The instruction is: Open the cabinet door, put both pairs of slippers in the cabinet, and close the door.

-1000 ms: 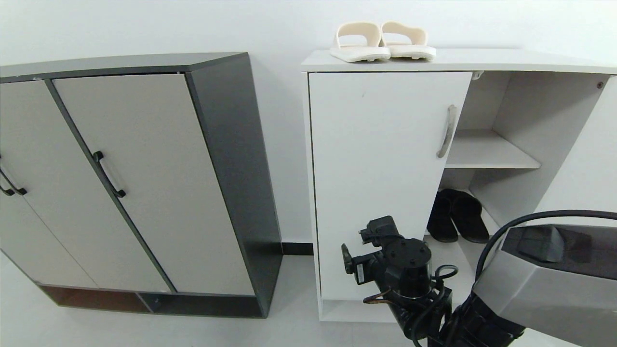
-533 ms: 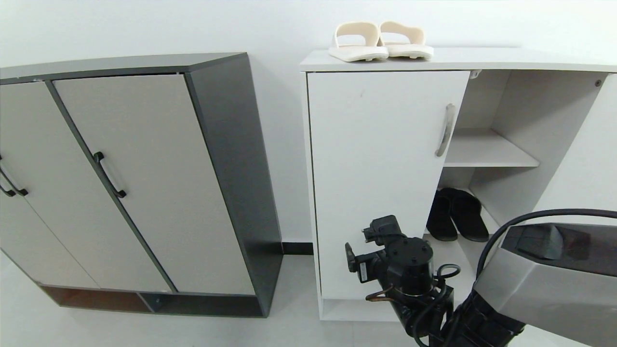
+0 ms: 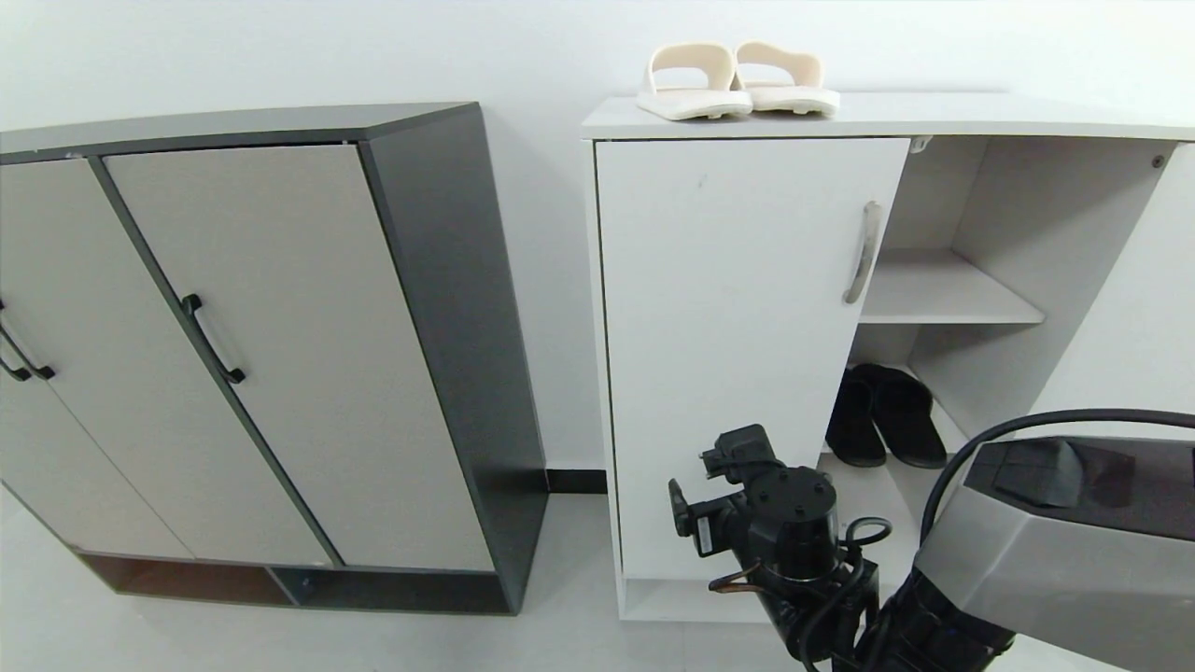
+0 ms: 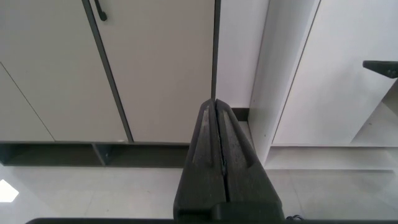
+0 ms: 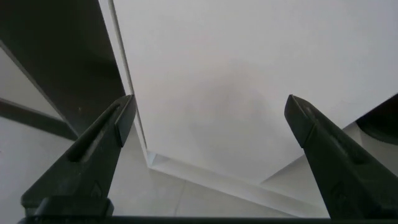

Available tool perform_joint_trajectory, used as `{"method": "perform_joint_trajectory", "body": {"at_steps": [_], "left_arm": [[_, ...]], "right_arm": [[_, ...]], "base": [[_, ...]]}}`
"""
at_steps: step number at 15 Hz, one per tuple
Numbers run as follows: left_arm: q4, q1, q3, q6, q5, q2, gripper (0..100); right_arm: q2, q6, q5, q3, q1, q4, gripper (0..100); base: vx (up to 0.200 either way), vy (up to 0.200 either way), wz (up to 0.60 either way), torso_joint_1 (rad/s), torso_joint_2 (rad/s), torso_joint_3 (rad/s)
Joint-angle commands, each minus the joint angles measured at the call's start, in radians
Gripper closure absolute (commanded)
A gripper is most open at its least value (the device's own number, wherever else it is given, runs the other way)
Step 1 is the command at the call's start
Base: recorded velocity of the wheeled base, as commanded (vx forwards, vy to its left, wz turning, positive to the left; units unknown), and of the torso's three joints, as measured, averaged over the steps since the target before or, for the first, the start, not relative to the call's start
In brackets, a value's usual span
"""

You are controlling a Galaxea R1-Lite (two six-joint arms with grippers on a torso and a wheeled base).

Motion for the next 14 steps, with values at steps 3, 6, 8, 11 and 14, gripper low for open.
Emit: {"method": "perform_joint_trajectory", "body": {"at_steps": [3,6,8,11,14], "left_arm": [[-0.001,0.0,0.0,-0.003,0.0,0.002,100],[-0.001,0.0,0.0,-0.003,0.0,0.002,100],[-0.001,0.0,0.0,-0.003,0.0,0.002,100],[-0.001,0.0,0.0,-0.003,0.0,0.002,100],[-0.001,0.0,0.0,-0.003,0.0,0.002,100]], "right_arm": [[0.003,0.0,0.0,0.004,0.002,-0.003,0],[0.003,0.0,0.0,0.004,0.003,-0.003,0],[0.003,0.0,0.0,0.004,0.002,-0.003,0],[0.003,0.0,0.0,0.005,0.002,-0.003,0],[0.006,-0.002,-0.002,0.007,0.002,-0.002,0]], "base": [[0.0,0.0,0.0,0.006,-0.17,-0.261],[0.0,0.0,0.0,0.041,-0.44,-0.362],[0.0,0.0,0.0,0.073,-0.5,-0.354],[0.0,0.0,0.0,0.121,-0.46,-0.341],[0.0,0.0,0.0,0.139,-0.47,-0.329]]}}
